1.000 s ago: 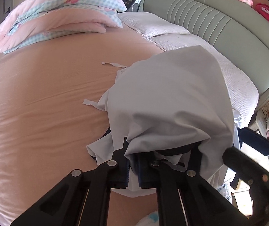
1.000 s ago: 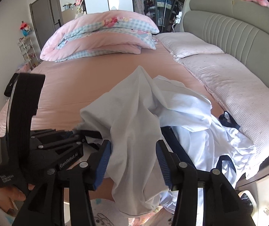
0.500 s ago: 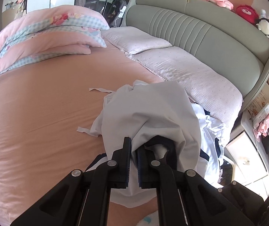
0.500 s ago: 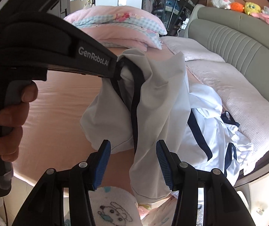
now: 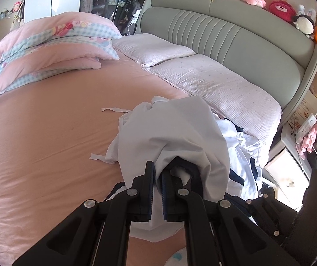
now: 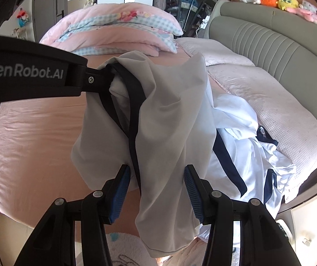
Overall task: Fold clothes
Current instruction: 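Lower the shirt onto the bed and open the left gripper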
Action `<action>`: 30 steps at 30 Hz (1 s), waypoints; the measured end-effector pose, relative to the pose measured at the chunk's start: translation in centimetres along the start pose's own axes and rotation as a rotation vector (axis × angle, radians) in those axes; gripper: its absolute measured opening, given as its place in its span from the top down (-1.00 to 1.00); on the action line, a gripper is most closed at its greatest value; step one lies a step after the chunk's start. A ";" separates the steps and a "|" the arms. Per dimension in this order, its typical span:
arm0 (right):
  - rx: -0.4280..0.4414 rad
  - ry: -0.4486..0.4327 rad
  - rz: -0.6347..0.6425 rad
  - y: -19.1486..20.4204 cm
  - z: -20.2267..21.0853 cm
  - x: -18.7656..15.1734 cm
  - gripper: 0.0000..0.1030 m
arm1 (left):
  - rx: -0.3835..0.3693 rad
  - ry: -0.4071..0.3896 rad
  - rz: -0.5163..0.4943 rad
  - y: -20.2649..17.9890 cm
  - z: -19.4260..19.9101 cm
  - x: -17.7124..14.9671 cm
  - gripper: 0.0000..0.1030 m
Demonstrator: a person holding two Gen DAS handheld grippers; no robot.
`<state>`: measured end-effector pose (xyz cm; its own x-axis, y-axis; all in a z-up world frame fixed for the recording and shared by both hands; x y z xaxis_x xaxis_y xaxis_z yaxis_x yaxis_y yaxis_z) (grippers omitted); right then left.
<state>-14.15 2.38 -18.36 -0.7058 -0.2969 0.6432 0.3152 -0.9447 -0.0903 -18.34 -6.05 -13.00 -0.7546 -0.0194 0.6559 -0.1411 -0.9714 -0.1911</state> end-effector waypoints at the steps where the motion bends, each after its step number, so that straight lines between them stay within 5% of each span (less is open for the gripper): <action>1: -0.007 0.007 -0.008 0.0 -0.4 0.1 0.03 | -0.012 -0.001 0.010 0.1 0.1 0.0 0.91; 5: -0.075 -0.010 -0.023 -0.2 -1.0 0.3 0.03 | 0.007 -0.004 0.014 0.7 0.4 -0.1 0.91; 11: -0.289 -0.038 -0.043 -1.9 -0.8 0.4 0.03 | 0.028 0.008 0.028 1.8 0.6 -0.8 0.91; 19: -0.359 -0.072 -0.172 -6.1 1.1 1.1 -0.07 | 0.055 0.022 0.067 3.0 0.4 -2.0 0.89; 22: -0.457 -0.114 -0.198 -7.5 2.7 1.4 -0.07 | 0.194 -0.008 0.066 4.3 1.0 -2.0 0.89; 24: -0.493 -0.140 -0.240 -8.8 3.9 1.7 -0.07 | 0.221 -0.009 0.097 5.9 1.4 -2.0 0.89; 27: -0.411 -0.131 -0.291 -10.8 4.3 2.4 -0.07 | 0.171 -0.010 0.198 8.1 2.0 -2.2 0.89; 30: -0.329 -0.141 -0.280 -11.0 4.2 3.1 0.08 | 0.182 -0.024 0.175 7.8 2.5 -2.4 0.89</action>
Point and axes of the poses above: each gripper's, at about its wrist camera, not at the fingertips, and z roughly against the way its jaws point, y to its left, x to its top, the point moved 4 cm from there along -z, roughly the way its jaws point, and after that the axes turned 1 degree about z, right-handed, at the moved point
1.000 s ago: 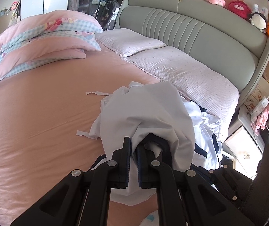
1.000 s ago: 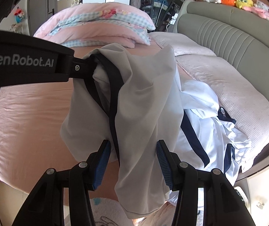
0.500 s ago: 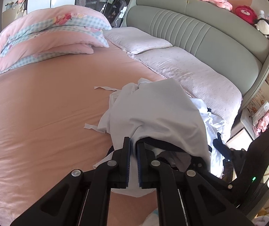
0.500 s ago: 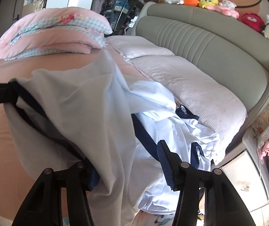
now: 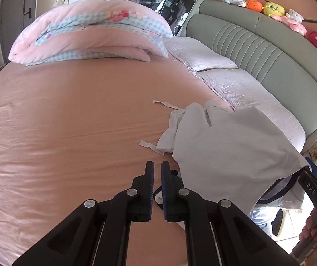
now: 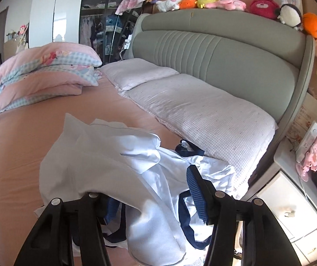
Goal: Fold clothes
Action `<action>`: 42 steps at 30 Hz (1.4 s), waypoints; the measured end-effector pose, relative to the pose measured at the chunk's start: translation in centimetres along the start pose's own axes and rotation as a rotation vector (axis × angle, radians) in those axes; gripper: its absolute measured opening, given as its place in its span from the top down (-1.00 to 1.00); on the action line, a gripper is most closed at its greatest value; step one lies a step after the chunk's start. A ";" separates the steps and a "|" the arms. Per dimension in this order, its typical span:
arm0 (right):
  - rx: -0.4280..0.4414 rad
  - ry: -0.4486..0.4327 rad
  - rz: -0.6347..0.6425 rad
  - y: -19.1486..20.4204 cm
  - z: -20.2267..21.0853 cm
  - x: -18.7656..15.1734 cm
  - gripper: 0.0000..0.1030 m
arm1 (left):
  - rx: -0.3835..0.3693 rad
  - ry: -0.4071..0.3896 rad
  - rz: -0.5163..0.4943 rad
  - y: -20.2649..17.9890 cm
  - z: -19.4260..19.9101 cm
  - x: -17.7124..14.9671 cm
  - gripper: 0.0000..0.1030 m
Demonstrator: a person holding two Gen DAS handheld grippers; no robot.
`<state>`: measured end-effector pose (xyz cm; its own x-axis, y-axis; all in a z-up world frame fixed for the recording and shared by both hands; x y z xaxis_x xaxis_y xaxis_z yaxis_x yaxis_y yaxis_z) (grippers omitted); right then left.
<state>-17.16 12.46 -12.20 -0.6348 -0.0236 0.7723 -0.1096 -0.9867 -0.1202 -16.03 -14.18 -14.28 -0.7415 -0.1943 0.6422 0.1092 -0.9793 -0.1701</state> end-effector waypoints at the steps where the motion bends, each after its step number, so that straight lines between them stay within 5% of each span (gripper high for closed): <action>1: 0.004 -0.004 0.012 0.3 0.1 0.0 0.27 | -0.002 -0.002 -0.015 -0.4 0.1 -0.2 0.89; 5: 0.045 0.017 0.049 1.7 0.1 0.1 0.77 | -0.044 0.012 -0.059 -2.4 0.1 -0.8 0.89; 10: 0.092 0.001 0.080 2.7 0.7 0.5 0.82 | -0.099 0.041 -0.091 -4.7 -0.4 -1.6 0.78; 11: 0.103 -0.003 0.083 2.8 0.7 0.8 0.82 | -0.107 0.049 -0.100 -5.2 -0.6 -2.0 0.55; 14: 0.131 -0.013 0.098 3.1 0.6 1.6 0.82 | -0.129 0.053 -0.114 -6.6 -0.8 -3.0 -0.59; 15: 0.139 -0.016 0.100 3.2 0.6 1.9 0.82 | -0.142 0.052 -0.111 -7.1 -0.9 -3.3 -0.65; 25: 0.212 -0.035 0.118 4.0 0.8 3.7 0.82 | -0.183 0.086 -0.063 -10.6 -2.4 -4.6 -0.66; 42: 0.308 -0.005 0.086 3.0 0.4 3.6 0.82 | -0.035 0.095 0.020 -13.3 -6.9 -4.3 -0.66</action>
Point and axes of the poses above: each gripper's, at about its wrist camera, not at the fingertips, and z roughly against the way its jaws point, y to its left, x to its top, the point moved 4 cm from there along -z, roughly the way its jaws point, and after that the axes turned 1 degree about z, right-handed, at the moved point
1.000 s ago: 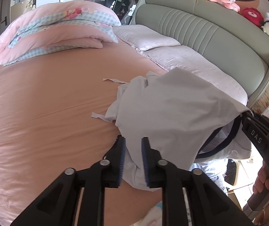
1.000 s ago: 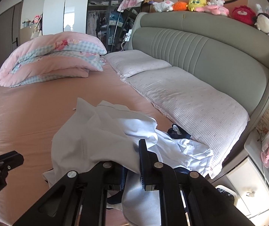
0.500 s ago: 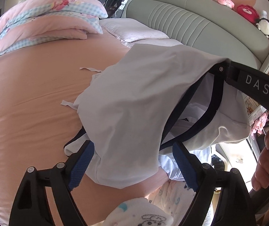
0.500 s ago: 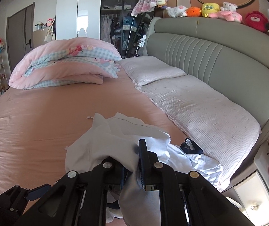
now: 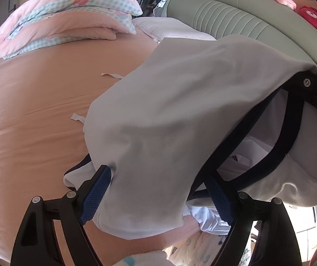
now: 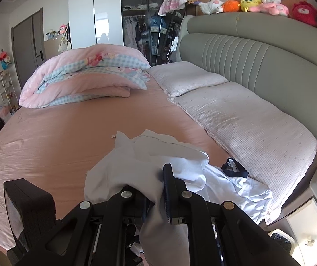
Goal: Fold clothes
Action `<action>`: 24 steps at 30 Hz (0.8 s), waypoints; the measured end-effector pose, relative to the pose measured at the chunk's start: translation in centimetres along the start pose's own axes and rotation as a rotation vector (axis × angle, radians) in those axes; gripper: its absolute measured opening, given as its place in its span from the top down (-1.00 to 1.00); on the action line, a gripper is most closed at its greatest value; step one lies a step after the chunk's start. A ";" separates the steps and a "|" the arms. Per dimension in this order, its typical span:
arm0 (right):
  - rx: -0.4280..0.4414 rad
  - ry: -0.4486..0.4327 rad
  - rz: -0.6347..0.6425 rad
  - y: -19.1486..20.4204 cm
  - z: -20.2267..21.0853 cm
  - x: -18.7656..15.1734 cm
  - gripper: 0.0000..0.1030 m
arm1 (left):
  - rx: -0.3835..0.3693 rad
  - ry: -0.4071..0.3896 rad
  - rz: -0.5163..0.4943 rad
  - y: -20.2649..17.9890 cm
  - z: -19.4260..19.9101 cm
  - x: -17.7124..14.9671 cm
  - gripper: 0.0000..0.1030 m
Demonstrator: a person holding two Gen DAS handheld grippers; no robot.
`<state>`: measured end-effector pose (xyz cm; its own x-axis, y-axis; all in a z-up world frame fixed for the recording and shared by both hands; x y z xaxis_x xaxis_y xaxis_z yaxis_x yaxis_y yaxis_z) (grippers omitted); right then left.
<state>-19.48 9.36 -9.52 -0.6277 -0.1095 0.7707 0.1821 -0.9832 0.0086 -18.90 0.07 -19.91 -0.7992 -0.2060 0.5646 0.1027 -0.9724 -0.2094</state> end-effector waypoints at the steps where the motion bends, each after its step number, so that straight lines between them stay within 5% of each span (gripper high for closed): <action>1: 0.002 0.000 -0.003 -0.1 0.0 0.0 0.82 | 0.016 0.000 0.019 0.1 -0.3 0.0 -0.66; 8: 0.006 -0.008 -0.030 -0.8 0.2 0.2 0.82 | 0.147 0.002 0.049 0.9 -1.8 -0.4 -0.66; 17: -0.015 -0.019 -0.054 -1.5 0.3 0.8 0.82 | 0.208 0.045 0.089 4.8 -1.4 -1.8 -0.73; 24: -0.052 -0.016 -0.047 -1.5 0.6 0.0 0.82 | 0.290 -0.019 0.031 7.2 1.0 -1.4 -0.74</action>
Point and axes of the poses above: each gripper's, at about its wrist camera, not at the fingertips, and z roughly against the way its jaws point, y to its left, x to its top, the point moved 4 cm from there along -z, roughly the way its jaws point, and after that the axes turned 1 degree about z, right-handed, at the moved point
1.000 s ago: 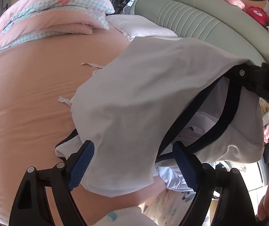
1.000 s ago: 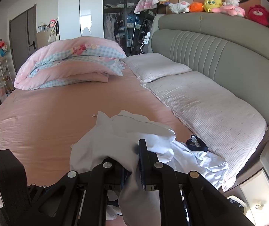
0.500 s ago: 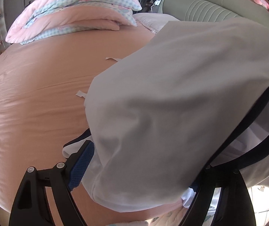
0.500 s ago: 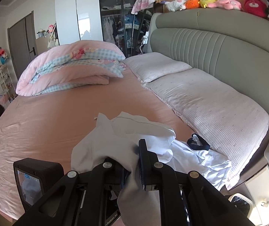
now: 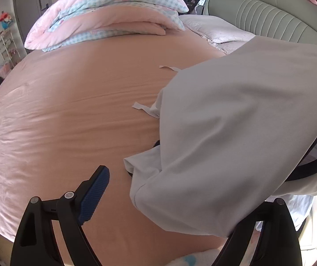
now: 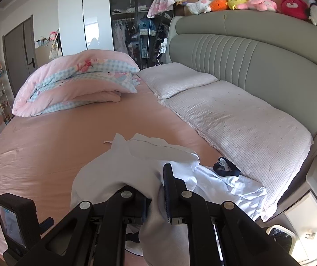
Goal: Fold clothes
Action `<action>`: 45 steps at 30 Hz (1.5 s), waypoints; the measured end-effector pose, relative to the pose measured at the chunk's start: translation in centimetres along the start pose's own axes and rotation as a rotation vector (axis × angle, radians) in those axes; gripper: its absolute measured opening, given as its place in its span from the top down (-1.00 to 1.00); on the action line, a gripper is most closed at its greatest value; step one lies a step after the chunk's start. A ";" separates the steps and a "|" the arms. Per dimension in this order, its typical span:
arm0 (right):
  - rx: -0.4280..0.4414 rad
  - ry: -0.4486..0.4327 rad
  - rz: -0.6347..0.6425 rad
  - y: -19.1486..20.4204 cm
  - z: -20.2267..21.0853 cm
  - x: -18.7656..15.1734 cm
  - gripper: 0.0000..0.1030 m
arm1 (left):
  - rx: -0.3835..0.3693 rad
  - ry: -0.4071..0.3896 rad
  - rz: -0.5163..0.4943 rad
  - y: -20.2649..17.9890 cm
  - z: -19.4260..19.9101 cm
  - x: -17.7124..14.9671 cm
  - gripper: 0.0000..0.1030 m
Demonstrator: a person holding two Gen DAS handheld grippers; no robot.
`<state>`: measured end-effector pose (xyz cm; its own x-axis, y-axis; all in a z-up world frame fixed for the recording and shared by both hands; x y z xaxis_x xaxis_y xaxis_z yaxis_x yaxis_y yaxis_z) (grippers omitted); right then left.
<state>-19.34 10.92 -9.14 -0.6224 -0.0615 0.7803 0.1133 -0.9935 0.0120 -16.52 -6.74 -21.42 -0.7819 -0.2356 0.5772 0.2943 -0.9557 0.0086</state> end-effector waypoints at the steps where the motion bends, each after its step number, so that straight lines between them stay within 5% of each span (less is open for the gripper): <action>1: -0.011 0.001 0.005 0.0 0.1 -0.2 0.82 | 0.013 -0.014 -0.010 0.4 0.2 0.2 -0.73; 7: -0.088 0.029 0.019 -0.8 -0.3 -1.9 0.78 | 0.051 -0.084 -0.047 2.6 1.9 1.6 -0.51; 10: -0.147 0.037 0.010 -1.6 -0.5 -2.7 0.29 | 0.122 -0.126 -0.074 2.6 2.8 2.5 -0.51; 12: -0.198 0.028 0.022 -2.1 -0.5 -3.1 0.15 | 0.142 -0.147 -0.087 2.7 3.3 2.8 -0.51; 18: -0.256 0.076 -0.015 -4.0 -1.4 -4.5 0.14 | 0.202 -0.202 -0.149 3.0 4.9 3.1 -0.53; 26: -0.325 0.100 0.055 -4.2 -2.0 -6.5 -0.02 | 0.179 -0.137 -0.085 4.4 4.5 2.8 -0.51; 27: -0.300 0.116 0.050 -3.9 -2.3 -6.6 0.06 | 0.175 -0.134 -0.084 4.4 4.5 2.7 -0.50; 28: -0.275 0.133 0.045 -3.7 -2.5 -6.8 0.41 | 0.162 -0.132 -0.082 4.2 4.6 2.6 -0.46; 30: -0.216 0.167 0.020 -3.1 -3.0 -7.0 0.80 | 0.122 -0.130 -0.088 3.6 4.6 2.5 0.16; 33: -0.150 0.182 0.000 -2.0 -3.1 -6.9 0.89 | 0.087 -0.132 -0.112 2.6 4.8 2.1 0.60; 36: -0.094 0.137 0.016 -0.9 -2.4 -6.3 0.90 | 0.008 -0.100 -0.038 2.9 4.6 2.2 0.68; 41: -0.004 0.129 -0.064 -1.0 -2.2 -5.9 0.89 | -0.229 -0.011 0.224 5.4 3.5 2.2 0.70; 45: 0.057 0.161 -0.131 -1.3 -2.8 -6.2 0.89 | -0.246 -0.025 0.231 5.2 3.5 2.0 0.70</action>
<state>-17.83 12.32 -15.70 -0.7496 0.0485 0.6601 0.0641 -0.9873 0.1453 -14.58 -11.54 -17.37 -0.6956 -0.4490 0.5608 0.3181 -0.8924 -0.3200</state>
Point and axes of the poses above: each gripper's, at about its wrist camera, not at the fingertips, and z roughly against the way its jaws point, y to its left, x to its top, the point moved 4 cm from there along -z, roughly the way its jaws point, and after that the axes turned 1 degree about z, right-handed, at the moved point
